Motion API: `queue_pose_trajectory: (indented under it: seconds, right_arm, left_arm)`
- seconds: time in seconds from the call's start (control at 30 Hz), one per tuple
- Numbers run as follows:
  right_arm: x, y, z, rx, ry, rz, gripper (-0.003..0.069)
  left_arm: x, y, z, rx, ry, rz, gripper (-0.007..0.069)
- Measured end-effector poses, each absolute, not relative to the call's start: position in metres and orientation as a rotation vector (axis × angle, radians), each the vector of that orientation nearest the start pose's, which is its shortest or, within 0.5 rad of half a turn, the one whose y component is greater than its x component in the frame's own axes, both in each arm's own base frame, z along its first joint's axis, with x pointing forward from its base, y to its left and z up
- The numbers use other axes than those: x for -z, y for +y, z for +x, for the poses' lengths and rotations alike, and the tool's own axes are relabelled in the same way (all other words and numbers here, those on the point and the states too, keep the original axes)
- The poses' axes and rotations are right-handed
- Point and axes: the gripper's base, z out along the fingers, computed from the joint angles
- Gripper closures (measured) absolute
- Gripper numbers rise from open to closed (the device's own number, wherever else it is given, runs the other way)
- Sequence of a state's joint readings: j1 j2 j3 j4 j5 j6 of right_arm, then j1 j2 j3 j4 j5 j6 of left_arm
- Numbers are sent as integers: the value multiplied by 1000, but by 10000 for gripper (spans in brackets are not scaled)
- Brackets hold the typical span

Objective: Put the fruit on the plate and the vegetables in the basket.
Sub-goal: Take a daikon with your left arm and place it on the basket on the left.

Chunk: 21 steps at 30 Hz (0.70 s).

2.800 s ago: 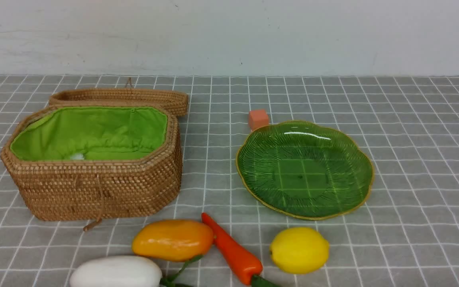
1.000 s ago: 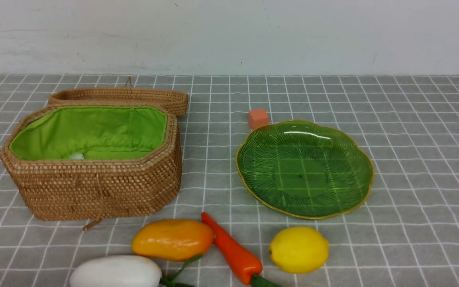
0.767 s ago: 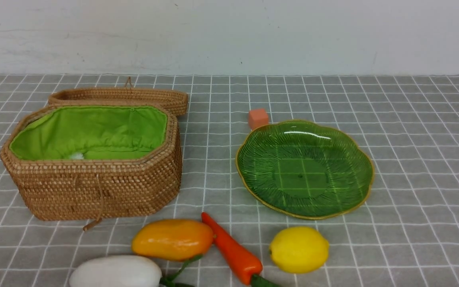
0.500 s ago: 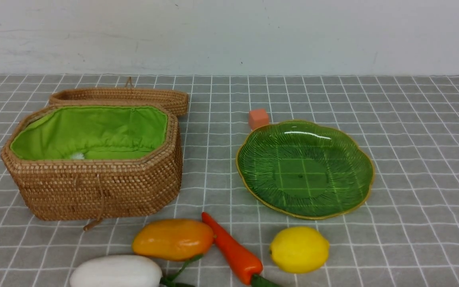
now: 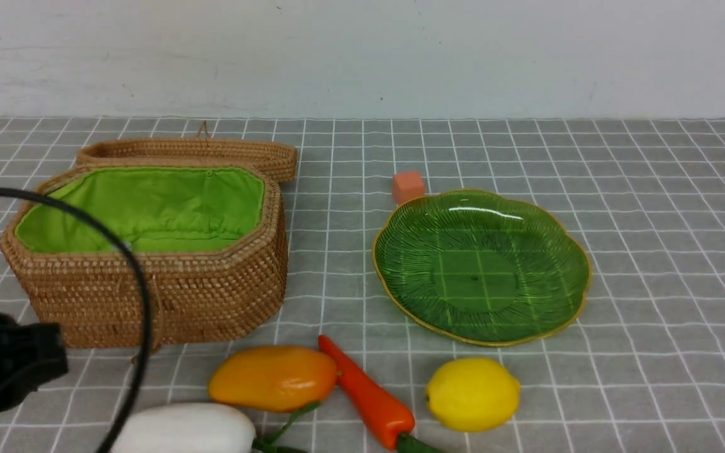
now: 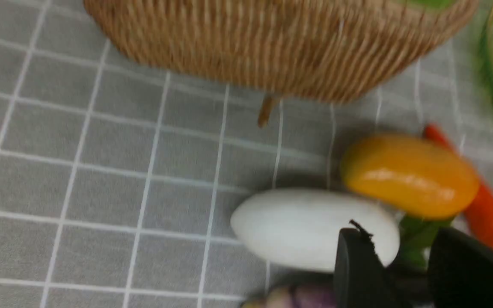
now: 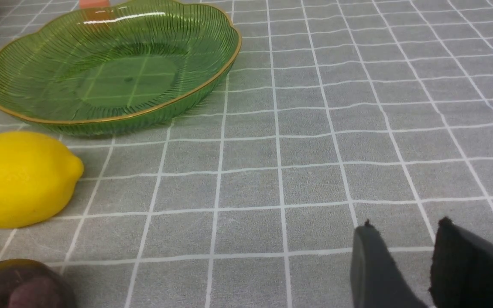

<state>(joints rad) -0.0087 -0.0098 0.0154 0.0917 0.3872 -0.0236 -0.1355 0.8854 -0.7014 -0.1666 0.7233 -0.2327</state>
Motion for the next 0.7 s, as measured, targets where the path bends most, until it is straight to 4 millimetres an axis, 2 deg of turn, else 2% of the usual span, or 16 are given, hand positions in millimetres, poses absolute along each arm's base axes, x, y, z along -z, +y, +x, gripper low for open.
queue_pose_trajectory:
  seconds: [0.07, 0.13, 0.17, 0.2, 0.23, 0.27, 0.33, 0.43, 0.47, 0.5, 0.53, 0.6, 0.7]
  right_arm:
    - [-174, 3, 52, -69, 1875, 42, 438]
    - [-174, 3, 52, -69, 1875, 42, 434]
    - [-174, 3, 52, -69, 1875, 42, 434]
    - [-174, 3, 52, -69, 1875, 42, 432]
    - [-174, 3, 52, -69, 1875, 42, 431]
    - [-174, 3, 52, -69, 1875, 42, 431]
    - [-174, 3, 52, -69, 1875, 42, 427]
    - [-174, 3, 52, -69, 1875, 43, 425]
    - [-174, 3, 52, -70, 1875, 43, 426]
    - [-174, 3, 52, -70, 1875, 43, 426]
    - [-174, 3, 52, -70, 1875, 43, 424]
    - [-174, 3, 52, -70, 1875, 43, 424]
    - [-174, 3, 52, -70, 1875, 43, 424]
  left_arm:
    - [-303, -39, 170, 341, 2442, -93, 386]
    - [-309, -52, 179, 256, 2482, 244, 386]
    - [-307, -55, 181, 233, 2492, 322, 386]
    - [-300, -67, 184, 108, 2468, 732, 386]
    - [-299, -67, 184, 108, 2472, 734, 386]
    - [-293, -74, 186, 26, 2426, 981, 382]
    - [-281, -80, 195, -77, 2360, 1216, 362]
    - [-271, -85, 211, -171, 2275, 1345, 295]
    - [-262, -88, 220, -209, 2241, 1401, 230]
    - [-262, -88, 222, -216, 2230, 1412, 211]
    - [-253, -91, 228, -226, 2216, 1466, 132]
    - [-242, -93, 232, -224, 2218, 1537, 43]
    - [-227, -94, 234, -212, 2236, 1625, -22]
